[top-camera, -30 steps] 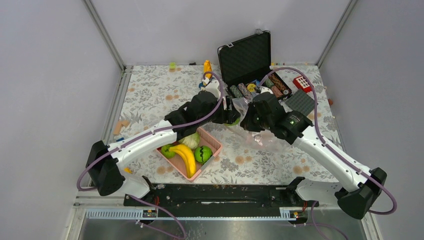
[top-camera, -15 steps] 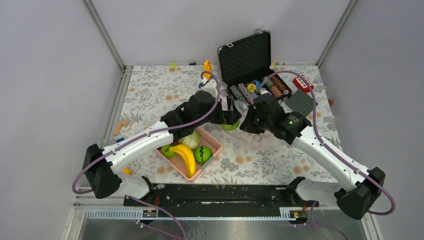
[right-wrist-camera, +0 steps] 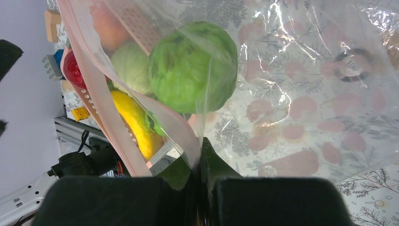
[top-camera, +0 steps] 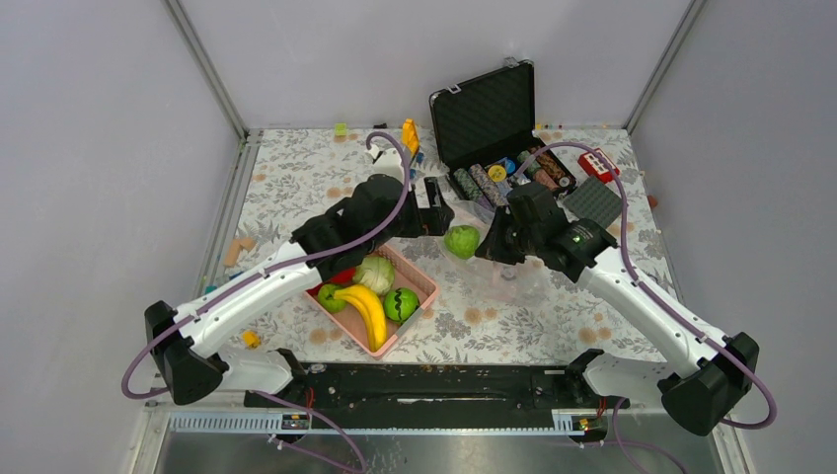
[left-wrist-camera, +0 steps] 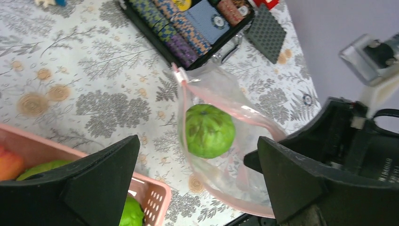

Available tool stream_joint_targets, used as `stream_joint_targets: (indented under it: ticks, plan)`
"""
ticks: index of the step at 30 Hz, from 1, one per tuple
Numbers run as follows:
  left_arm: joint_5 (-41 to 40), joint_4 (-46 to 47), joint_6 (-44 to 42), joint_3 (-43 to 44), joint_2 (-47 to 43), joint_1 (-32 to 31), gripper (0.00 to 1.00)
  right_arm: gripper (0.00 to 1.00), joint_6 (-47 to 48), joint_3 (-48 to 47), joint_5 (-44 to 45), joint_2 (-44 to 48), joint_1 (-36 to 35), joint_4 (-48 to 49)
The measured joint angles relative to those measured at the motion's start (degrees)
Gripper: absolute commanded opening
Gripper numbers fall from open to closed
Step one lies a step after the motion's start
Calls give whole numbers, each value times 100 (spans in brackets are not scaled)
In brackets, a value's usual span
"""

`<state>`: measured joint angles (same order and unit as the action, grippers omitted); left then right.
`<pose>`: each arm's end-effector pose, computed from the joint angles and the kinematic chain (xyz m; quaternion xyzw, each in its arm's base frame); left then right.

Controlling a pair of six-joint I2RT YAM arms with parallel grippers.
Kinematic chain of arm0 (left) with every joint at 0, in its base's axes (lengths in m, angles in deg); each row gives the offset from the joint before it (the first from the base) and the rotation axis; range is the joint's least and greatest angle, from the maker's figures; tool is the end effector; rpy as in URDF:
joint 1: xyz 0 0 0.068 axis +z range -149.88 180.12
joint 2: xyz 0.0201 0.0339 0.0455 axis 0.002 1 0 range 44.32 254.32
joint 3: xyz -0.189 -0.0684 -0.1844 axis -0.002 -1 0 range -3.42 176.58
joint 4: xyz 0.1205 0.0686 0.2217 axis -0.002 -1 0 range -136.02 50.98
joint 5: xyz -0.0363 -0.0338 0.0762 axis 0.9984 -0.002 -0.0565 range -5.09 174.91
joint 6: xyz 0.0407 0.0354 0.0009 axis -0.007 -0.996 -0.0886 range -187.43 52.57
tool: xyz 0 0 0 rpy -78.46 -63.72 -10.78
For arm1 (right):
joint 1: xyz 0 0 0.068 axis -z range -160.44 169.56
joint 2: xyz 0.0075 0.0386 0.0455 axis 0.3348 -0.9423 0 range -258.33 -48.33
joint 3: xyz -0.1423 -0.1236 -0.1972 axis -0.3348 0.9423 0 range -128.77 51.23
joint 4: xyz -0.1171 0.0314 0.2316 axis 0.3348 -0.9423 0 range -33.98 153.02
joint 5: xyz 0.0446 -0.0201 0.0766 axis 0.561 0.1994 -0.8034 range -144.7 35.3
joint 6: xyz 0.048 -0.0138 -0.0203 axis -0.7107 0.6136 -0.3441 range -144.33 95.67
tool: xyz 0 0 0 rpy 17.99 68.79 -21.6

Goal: Place the food in the zip-top bag and seal the zipper

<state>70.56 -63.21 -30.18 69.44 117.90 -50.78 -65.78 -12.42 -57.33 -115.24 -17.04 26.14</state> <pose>0.1896 -0.2191 0.3779 0.0326 0.8384 -0.2956 0.4567 0.1983 0.1492 0.3317 0.0287 0.9062 0.2816 0.3143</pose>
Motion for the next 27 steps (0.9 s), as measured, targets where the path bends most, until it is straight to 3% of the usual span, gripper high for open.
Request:
stream_joint_targets:
  ticks: [5, 10, 13, 15, 16, 18, 21, 27]
  plan:
    - [-120, -306, 96, 2, 46, 0, 96, 4, -2, 13, -166, 0, 46, 55]
    - [-7, -352, 229, 83, 474, 37, 78, 5, -2, 22, -306, 4, 50, 168]
    - [90, -446, 275, 111, 772, 50, 57, 6, -2, 52, -308, 46, 57, 225]
    - [116, -557, 334, 138, 914, 63, 32, 13, 0, 74, -310, 92, 68, 251]
    - [122, -621, 354, 164, 975, 66, 21, 18, 2, 76, -308, 118, 70, 262]
    - [125, -719, 367, 236, 1045, 66, 3, 39, 42, 76, -297, 153, 76, 293]
    - [122, -820, 328, 411, 1062, 66, 0, 54, 356, -44, -46, 98, 76, 85]
    - [232, -883, 173, 870, 1062, 66, 0, 63, 1578, -966, 1095, -387, 83, -496]
